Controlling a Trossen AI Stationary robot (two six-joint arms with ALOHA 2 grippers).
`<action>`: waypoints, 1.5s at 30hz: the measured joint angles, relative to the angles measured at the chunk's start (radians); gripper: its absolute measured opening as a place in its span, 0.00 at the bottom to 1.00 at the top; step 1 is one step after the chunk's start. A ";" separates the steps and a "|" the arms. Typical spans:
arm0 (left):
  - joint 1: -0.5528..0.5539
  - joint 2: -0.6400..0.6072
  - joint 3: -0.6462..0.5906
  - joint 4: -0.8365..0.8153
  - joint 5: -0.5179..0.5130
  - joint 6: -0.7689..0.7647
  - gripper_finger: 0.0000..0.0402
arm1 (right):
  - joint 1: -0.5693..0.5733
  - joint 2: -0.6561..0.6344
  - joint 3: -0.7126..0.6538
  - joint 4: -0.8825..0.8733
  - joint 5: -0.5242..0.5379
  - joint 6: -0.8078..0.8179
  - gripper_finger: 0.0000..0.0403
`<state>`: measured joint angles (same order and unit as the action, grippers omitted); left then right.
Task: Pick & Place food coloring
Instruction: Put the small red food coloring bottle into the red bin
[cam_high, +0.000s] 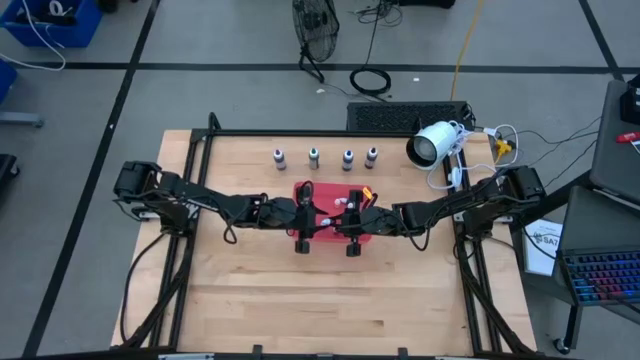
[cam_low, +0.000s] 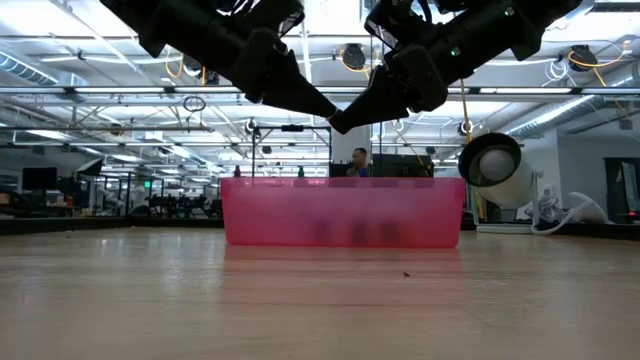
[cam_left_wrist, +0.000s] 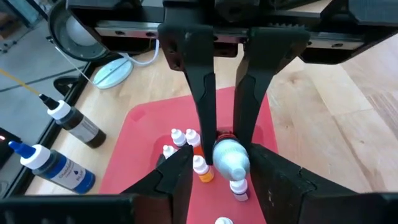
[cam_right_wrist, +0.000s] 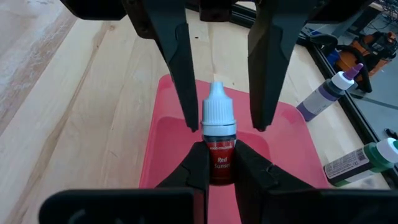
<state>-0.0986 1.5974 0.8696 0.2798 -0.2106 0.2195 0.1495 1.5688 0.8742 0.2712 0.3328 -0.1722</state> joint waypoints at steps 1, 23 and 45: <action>0.000 0.000 0.000 0.000 0.000 -0.001 0.39 | 0.000 0.000 0.000 0.000 0.000 0.000 0.08; -0.018 -0.093 0.000 -0.229 -0.108 0.037 0.14 | 0.018 -0.056 0.001 -0.082 0.091 0.032 0.29; 0.097 -0.006 0.195 -0.788 0.080 -0.291 0.14 | 0.055 -0.355 -0.116 0.029 0.112 0.005 0.34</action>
<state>-0.0020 1.5910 1.0648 -0.5081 -0.1305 -0.0717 0.2042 1.2142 0.7583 0.3003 0.4444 -0.1673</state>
